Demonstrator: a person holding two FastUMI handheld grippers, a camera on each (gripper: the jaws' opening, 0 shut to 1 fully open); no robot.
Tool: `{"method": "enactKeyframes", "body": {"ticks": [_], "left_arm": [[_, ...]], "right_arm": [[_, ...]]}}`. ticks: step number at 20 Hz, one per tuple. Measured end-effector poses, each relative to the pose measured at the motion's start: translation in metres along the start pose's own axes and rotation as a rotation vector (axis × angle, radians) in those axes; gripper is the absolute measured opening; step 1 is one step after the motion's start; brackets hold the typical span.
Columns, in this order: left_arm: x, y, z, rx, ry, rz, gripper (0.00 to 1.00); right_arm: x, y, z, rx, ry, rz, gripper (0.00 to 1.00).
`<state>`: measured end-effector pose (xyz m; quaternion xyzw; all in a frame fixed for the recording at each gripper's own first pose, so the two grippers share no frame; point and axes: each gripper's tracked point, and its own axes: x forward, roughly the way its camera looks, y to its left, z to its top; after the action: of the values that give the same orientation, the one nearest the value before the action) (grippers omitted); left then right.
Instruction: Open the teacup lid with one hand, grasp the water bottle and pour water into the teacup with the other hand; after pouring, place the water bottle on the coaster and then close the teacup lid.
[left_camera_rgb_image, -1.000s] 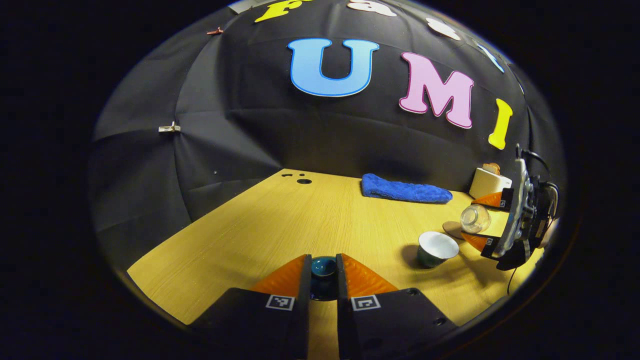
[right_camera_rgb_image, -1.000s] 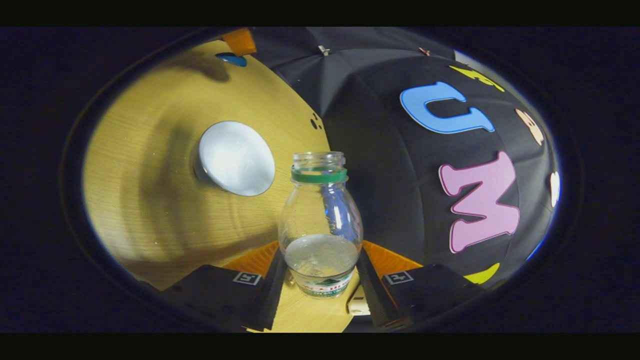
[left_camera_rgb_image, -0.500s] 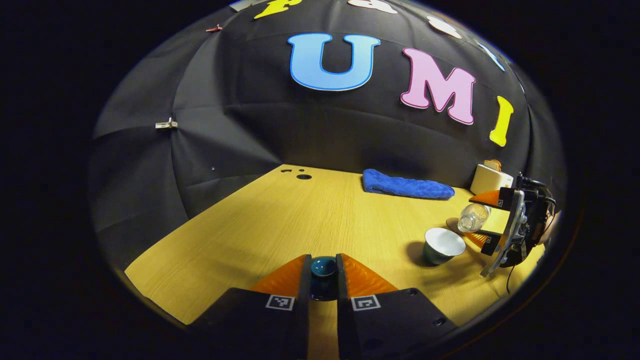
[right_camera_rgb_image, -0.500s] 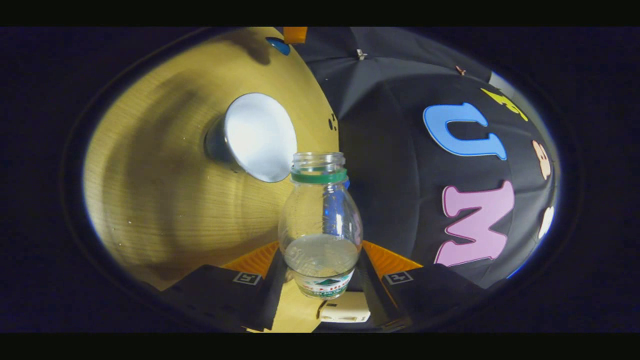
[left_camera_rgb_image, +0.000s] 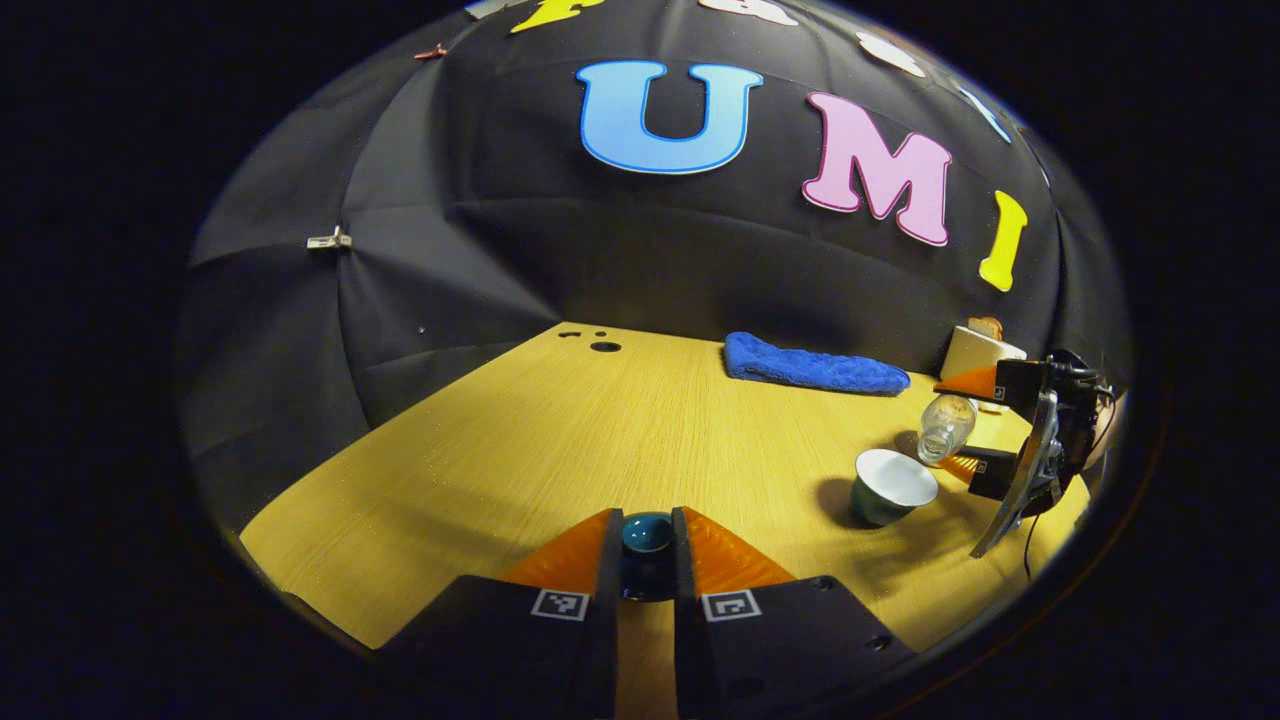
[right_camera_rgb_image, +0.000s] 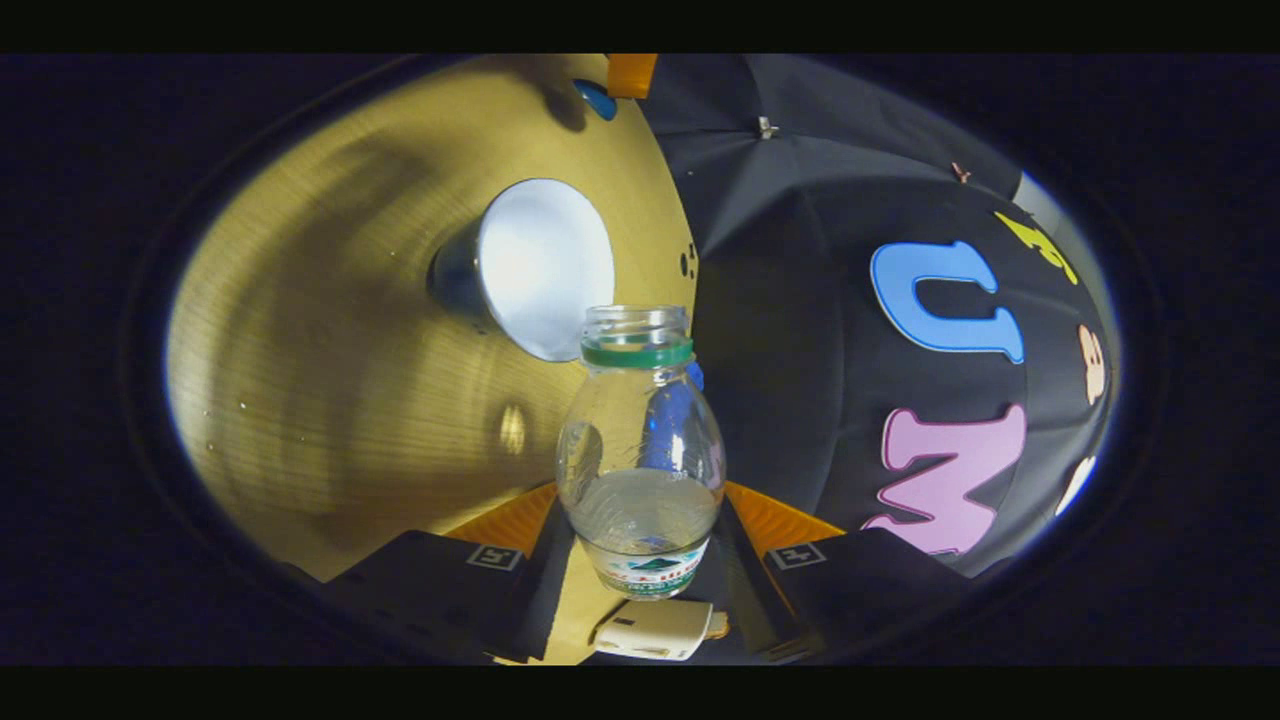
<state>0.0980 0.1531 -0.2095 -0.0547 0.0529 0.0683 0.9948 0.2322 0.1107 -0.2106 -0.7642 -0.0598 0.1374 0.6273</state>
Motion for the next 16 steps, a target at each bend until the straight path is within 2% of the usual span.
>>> {"method": "enactKeyframes", "body": {"ticks": [1, 3, 4, 5, 7, 8, 9, 16], "left_arm": [[-0.0004, -0.0002, 0.0, 0.002, 0.0, -0.002, 0.27], [-0.0001, -0.0009, -0.0007, -0.004, 0.003, -0.006, 0.27], [-0.0012, -0.0024, -0.0018, -0.005, 0.004, -0.007, 0.27], [-0.0011, -0.0021, -0.0023, -0.005, 0.006, -0.007, 0.27], [-0.0021, -0.0027, -0.0025, -0.004, 0.007, -0.008, 0.27], [-0.0029, -0.0025, -0.0036, -0.002, 0.007, -0.008, 0.3], [-0.0037, -0.0013, -0.0031, 0.0, 0.006, -0.007, 0.27], [-0.0083, 0.0028, -0.0072, -0.007, 0.012, 0.0, 0.27]], "right_arm": [[0.0005, -0.0014, -0.0004, -0.01, -0.004, 0.0, 0.7], [0.0018, -0.0033, -0.0011, -0.023, -0.007, -0.003, 0.73], [0.0012, -0.0027, 0.0003, -0.029, -0.01, -0.004, 0.7], [0.001, -0.0023, 0.0016, -0.036, -0.016, -0.001, 0.74], [0.0, -0.0048, 0.0027, -0.061, -0.034, 0.002, 0.74], [0.0006, -0.0054, 0.0039, -0.077, -0.041, 0.001, 0.74], [0.0008, -0.0065, 0.0035, -0.091, -0.044, 0.001, 0.74], [0.003, -0.0078, 0.0046, -0.131, -0.06, 0.011, 0.74]]}}
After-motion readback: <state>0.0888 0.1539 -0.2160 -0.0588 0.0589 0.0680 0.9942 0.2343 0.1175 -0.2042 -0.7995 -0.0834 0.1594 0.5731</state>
